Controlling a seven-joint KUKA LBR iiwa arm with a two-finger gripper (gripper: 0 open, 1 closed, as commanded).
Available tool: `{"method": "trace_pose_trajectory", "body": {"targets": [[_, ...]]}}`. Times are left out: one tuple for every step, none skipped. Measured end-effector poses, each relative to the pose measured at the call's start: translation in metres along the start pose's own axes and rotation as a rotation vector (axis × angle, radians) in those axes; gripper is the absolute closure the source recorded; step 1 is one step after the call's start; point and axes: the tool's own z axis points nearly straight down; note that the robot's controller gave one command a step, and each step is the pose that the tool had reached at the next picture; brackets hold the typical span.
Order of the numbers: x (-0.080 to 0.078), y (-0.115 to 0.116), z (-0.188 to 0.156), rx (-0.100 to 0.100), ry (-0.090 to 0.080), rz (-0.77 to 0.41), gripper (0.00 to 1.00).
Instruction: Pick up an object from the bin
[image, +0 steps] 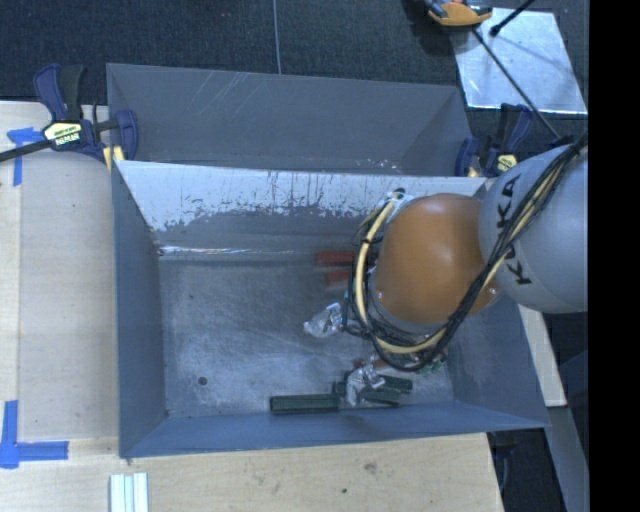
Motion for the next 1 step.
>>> {"method": "trace_pose_trajectory", "body": {"targets": [[0.0078, -0.0216, 0.0280, 0.000, 0.001, 0.280, 0.00]]}}
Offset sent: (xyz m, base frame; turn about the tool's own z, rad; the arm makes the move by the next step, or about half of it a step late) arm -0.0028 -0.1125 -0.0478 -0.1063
